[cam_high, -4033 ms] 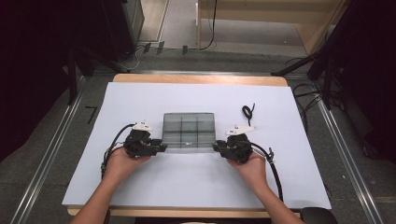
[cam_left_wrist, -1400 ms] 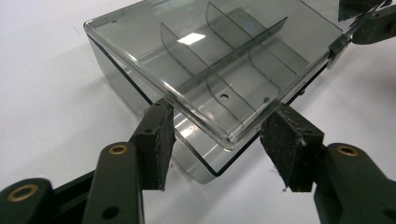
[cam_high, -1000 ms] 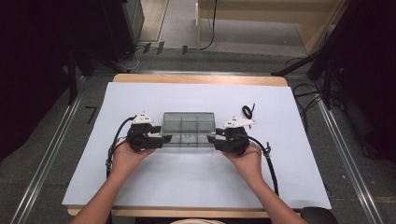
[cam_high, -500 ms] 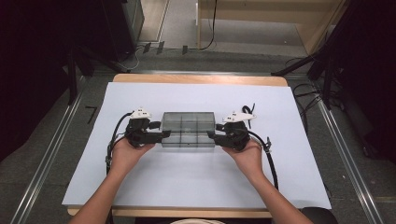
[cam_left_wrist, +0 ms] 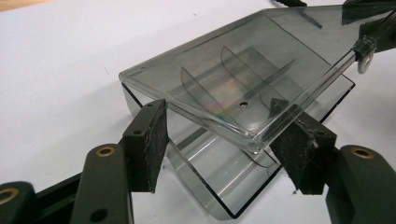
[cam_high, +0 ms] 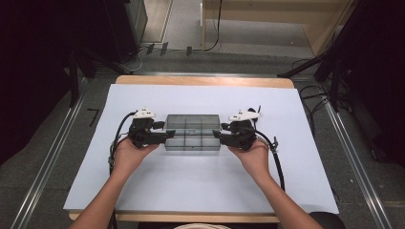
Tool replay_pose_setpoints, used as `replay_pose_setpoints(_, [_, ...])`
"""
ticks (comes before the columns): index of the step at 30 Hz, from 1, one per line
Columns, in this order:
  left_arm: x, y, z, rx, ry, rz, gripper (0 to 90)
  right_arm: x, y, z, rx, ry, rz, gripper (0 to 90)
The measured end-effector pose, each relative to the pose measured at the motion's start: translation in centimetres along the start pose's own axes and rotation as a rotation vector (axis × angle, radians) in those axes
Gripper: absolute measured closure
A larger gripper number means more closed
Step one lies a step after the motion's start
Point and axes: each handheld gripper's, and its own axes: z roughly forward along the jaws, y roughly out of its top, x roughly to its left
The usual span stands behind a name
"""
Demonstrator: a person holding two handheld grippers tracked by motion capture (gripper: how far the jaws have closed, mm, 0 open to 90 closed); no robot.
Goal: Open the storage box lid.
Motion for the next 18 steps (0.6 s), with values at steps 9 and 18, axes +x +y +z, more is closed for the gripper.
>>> replay_pose_setpoints(9, [0.1,0.9,0.0,-0.008,0.009,0.010,39.7,-0.1,0.9,-0.1,-0.009,-0.009,-0.014,55.4])
replay_pose_setpoints(18, [0.4,2.0,0.1,-0.016,0.017,0.013,41.0,-0.6,1.7,0.1,-0.023,-0.007,-0.002,57.9])
